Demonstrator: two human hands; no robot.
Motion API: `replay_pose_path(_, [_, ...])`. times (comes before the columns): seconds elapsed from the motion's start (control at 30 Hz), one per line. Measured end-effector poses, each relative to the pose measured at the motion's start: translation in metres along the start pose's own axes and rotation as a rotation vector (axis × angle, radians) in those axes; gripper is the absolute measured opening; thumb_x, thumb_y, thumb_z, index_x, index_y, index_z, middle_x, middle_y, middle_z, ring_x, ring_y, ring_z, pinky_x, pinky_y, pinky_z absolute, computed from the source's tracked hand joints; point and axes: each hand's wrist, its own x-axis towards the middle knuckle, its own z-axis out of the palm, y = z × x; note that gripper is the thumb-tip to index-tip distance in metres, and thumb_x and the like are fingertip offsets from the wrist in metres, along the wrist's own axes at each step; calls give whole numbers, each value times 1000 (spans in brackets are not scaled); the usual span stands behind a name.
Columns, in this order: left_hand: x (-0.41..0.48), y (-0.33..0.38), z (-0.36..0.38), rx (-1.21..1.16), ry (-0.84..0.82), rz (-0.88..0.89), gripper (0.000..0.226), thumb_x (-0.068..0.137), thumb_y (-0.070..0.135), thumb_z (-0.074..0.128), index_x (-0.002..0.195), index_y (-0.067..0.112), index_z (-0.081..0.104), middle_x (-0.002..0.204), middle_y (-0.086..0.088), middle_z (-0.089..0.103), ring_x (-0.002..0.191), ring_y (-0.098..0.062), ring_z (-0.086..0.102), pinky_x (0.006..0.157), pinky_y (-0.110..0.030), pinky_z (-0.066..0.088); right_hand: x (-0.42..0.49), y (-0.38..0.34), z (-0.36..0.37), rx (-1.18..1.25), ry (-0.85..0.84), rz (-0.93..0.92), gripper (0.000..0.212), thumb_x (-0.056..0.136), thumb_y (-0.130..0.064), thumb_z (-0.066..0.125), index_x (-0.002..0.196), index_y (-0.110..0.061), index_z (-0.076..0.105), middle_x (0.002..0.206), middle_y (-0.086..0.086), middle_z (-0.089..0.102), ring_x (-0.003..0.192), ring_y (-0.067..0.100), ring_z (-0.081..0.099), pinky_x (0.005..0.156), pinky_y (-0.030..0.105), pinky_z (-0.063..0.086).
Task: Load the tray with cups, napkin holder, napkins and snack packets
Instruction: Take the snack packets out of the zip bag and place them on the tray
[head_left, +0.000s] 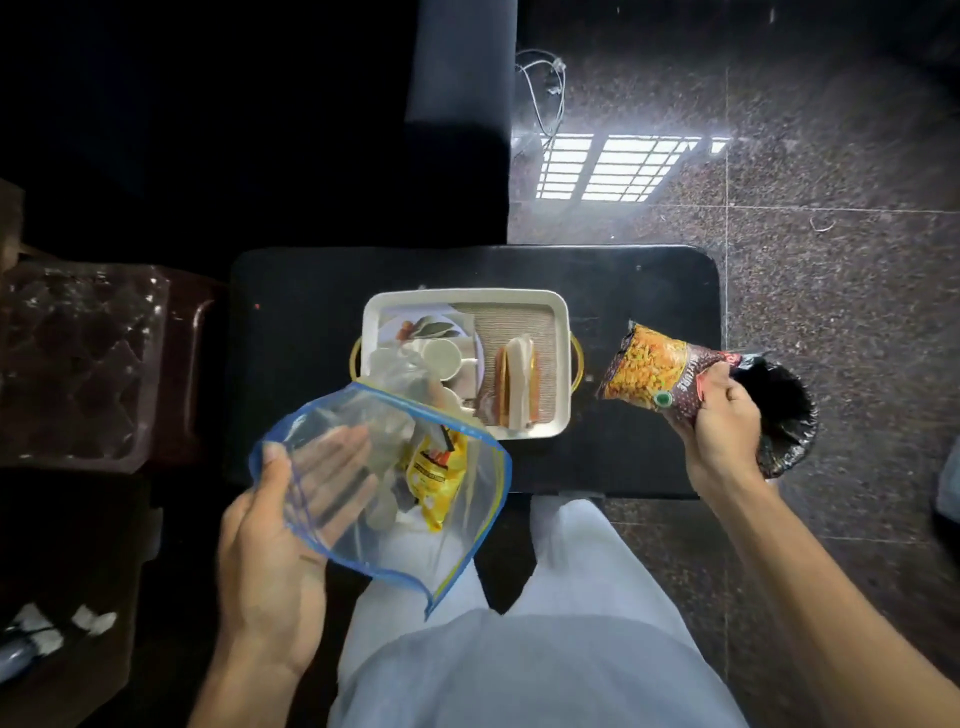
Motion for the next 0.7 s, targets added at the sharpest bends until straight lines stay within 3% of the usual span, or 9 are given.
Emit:
replay_pose_path(0.17, [-20, -32, 30, 11, 37, -25, 73, 82, 62, 60, 123, 2, 66, 120, -14, 76, 116, -26, 72, 92, -38, 60, 112, 43, -9, -144, 144, 73, 42, 101, -42, 48, 124, -7, 53, 123, 12, 63, 105, 24, 65, 95, 46, 56])
replay_pose_path(0.27, [-27, -47, 44, -10, 65, -39, 99, 56, 72, 80, 124, 1, 66, 123, -16, 75, 115, -26, 73, 93, -43, 59, 146, 66, -8, -170, 207, 121, 41, 101, -39, 47, 128, -8, 50, 120, 7, 58, 106, 22, 60, 96, 39, 53])
replay_pose_path(0.33, [-31, -54, 50, -47, 83, -51, 93, 53, 70, 82, 117, 3, 71, 122, -18, 74, 113, -27, 73, 89, -42, 61, 157, 77, -5, -181, 216, 126, 40, 102, -35, 47, 130, -7, 49, 121, 9, 57, 105, 24, 58, 95, 37, 52])
replay_pose_path(0.43, [-35, -63, 59, -81, 105, -71, 81, 53, 68, 80, 106, 6, 78, 121, -19, 75, 111, -28, 74, 85, -43, 63, 169, 90, -3, -120, 154, 195, 36, 104, -26, 46, 135, -7, 44, 123, 9, 54, 102, 23, 57, 94, 40, 53])
replay_pose_path(0.5, [-37, -66, 65, -77, 121, -75, 89, 54, 70, 81, 114, 4, 73, 120, -18, 75, 112, -29, 74, 90, -46, 60, 175, 97, -3, -96, 122, 249, 34, 104, -22, 46, 136, -8, 43, 128, 9, 55, 101, 22, 59, 96, 46, 53])
replay_pose_path(0.6, [-39, -70, 72, -86, 131, -83, 73, 80, 61, 61, 124, 3, 66, 120, -16, 76, 114, -28, 73, 93, -44, 58, 177, 103, -11, -187, 135, 291, 35, 100, -22, 55, 133, -10, 48, 124, 6, 56, 103, 23, 60, 92, 45, 55])
replay_pose_path(0.7, [-42, -70, 82, -63, 136, -86, 59, 90, 49, 46, 122, 4, 67, 116, -15, 77, 111, -25, 74, 93, -43, 58, 159, 89, -24, -573, 191, 30, 45, 91, -24, 63, 130, -6, 50, 124, 15, 57, 116, 32, 58, 101, 38, 46])
